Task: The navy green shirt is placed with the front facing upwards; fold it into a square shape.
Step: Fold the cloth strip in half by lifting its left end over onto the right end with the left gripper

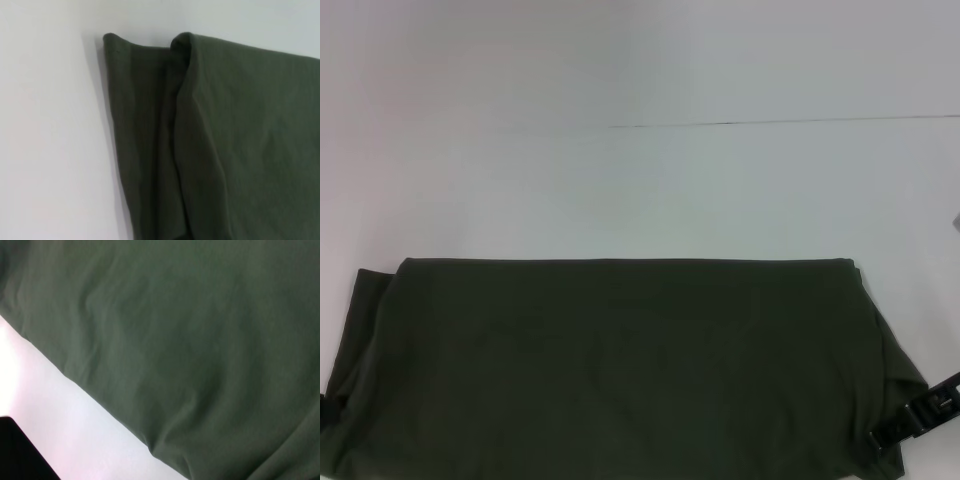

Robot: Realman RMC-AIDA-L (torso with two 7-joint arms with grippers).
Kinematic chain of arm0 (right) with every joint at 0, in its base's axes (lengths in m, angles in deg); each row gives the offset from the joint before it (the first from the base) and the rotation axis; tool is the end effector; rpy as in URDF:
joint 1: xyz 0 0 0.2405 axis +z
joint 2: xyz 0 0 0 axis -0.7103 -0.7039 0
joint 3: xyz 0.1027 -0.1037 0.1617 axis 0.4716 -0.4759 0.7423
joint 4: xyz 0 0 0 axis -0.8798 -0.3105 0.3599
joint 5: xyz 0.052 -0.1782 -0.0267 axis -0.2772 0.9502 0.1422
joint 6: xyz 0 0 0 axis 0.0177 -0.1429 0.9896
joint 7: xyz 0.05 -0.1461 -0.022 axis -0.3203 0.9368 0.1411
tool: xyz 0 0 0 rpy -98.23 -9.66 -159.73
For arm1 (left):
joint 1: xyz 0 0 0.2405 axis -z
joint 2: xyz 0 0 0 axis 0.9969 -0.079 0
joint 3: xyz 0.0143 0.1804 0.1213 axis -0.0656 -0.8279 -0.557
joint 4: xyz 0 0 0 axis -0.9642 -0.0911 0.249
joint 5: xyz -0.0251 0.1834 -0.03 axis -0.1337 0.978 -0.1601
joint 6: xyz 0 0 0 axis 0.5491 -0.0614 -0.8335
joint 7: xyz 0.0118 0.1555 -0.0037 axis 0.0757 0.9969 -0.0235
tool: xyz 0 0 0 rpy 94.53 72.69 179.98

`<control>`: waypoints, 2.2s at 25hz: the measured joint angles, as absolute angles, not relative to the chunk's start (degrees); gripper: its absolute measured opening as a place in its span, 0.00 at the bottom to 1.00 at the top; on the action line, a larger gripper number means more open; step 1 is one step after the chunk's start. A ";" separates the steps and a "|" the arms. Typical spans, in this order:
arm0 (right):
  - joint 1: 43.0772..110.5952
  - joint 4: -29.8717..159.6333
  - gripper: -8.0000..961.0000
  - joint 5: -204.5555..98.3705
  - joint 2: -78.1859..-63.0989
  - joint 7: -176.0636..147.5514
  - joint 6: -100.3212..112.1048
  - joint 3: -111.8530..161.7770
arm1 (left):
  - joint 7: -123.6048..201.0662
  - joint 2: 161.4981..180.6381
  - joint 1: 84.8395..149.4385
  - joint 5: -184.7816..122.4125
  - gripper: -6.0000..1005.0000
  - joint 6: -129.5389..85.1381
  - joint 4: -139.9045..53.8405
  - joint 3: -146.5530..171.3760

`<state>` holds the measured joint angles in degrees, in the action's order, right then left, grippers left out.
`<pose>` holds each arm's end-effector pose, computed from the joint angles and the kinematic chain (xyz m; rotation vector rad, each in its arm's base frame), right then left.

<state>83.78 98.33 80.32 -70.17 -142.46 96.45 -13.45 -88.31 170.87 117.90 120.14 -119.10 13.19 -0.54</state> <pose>0.2571 0.2719 0.0202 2.5516 -1.7217 0.2684 -0.3023 0.2591 0.0948 -2.2222 -1.8083 0.0584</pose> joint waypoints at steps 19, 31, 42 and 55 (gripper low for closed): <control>86.00 106.42 0.85 73.42 -63.31 -141.93 108.61 1.61 | -90.39 168.60 119.98 115.75 0.35 -124.22 12.66 5.54; 82.35 106.89 0.97 56.69 -75.57 -101.83 100.59 3.38 | -94.64 167.96 120.60 114.22 0.82 -121.17 9.81 6.59; 82.56 92.80 0.96 54.39 -77.96 -74.16 82.63 -9.27 | -98.65 167.94 121.18 115.79 0.88 -117.13 9.23 3.95; 84.07 85.97 0.96 53.07 -78.19 -71.33 77.04 -12.48 | -97.41 168.15 122.02 119.51 0.88 -109.43 7.50 -2.01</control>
<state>84.07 85.97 53.07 -78.19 -71.33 77.04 -12.48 -97.41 168.15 122.02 119.51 -109.43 7.50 -2.01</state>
